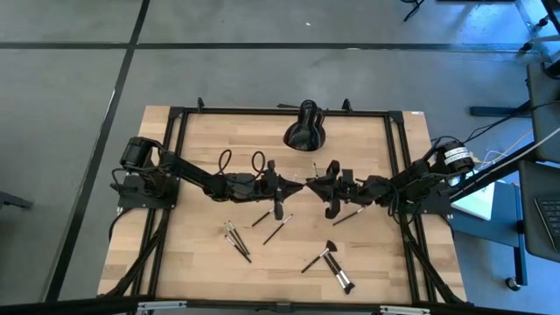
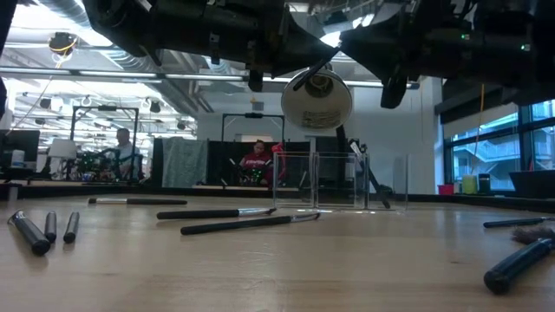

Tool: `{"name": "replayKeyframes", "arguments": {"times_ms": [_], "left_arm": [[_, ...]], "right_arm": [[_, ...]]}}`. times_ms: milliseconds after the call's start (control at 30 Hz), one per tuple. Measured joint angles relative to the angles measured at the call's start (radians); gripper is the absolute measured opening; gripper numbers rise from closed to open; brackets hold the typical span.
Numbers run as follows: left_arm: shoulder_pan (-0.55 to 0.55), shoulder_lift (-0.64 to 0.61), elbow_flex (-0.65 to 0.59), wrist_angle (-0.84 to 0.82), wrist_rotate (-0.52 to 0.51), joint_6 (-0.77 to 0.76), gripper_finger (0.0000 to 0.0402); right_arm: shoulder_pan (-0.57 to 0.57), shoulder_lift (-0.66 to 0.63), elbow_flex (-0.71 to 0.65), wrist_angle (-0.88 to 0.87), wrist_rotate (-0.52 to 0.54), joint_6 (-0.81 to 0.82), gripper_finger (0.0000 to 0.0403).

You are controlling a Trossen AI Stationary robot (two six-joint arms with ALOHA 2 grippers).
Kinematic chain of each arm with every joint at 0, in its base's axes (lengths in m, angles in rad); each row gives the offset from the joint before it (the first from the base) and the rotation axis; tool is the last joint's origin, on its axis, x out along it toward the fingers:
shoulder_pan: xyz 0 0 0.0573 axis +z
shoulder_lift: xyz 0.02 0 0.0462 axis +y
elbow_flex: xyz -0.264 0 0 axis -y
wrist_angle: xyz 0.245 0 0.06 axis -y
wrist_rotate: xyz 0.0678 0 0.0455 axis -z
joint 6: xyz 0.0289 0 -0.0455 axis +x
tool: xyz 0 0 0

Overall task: Pick & Place Makeup Supplies
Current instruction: Put the makeup brush into the transparent organizer

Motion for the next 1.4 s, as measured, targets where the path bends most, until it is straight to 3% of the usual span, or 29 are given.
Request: {"name": "replayKeyframes", "arguments": {"times_ms": [333,567,700,900,1167,1333,1400], "left_arm": [[0.000,0.000,0.000,-0.006,-0.003,0.006,0.0046],[0.000,0.000,0.000,-0.042,-0.026,0.043,0.0126],[0.000,0.000,0.000,-0.066,-0.030,0.046,0.0167],[0.000,0.000,0.000,-0.123,-0.029,0.008,0.0184],[0.000,0.000,0.000,-0.159,-0.032,-0.048,0.0184],[0.002,0.000,0.014,-0.222,-0.068,-0.035,0.0180],[0.001,0.000,0.043,-0.284,-0.093,-0.009,0.0176]], "right_arm": [[0.000,0.000,0.000,-0.001,-0.007,-0.005,0.0038],[0.000,-0.007,0.000,-0.078,0.066,-0.003,0.0039],[0.000,-0.074,0.000,-0.188,0.101,-0.001,0.0039],[0.000,-0.305,0.000,-0.596,0.163,0.072,0.0039],[0.000,-0.592,0.058,-1.043,0.162,0.117,0.0039],[-0.010,-0.651,0.237,-1.589,0.234,0.239,0.0039],[-0.019,-0.633,0.292,-1.723,0.248,0.286,0.0039]]}}
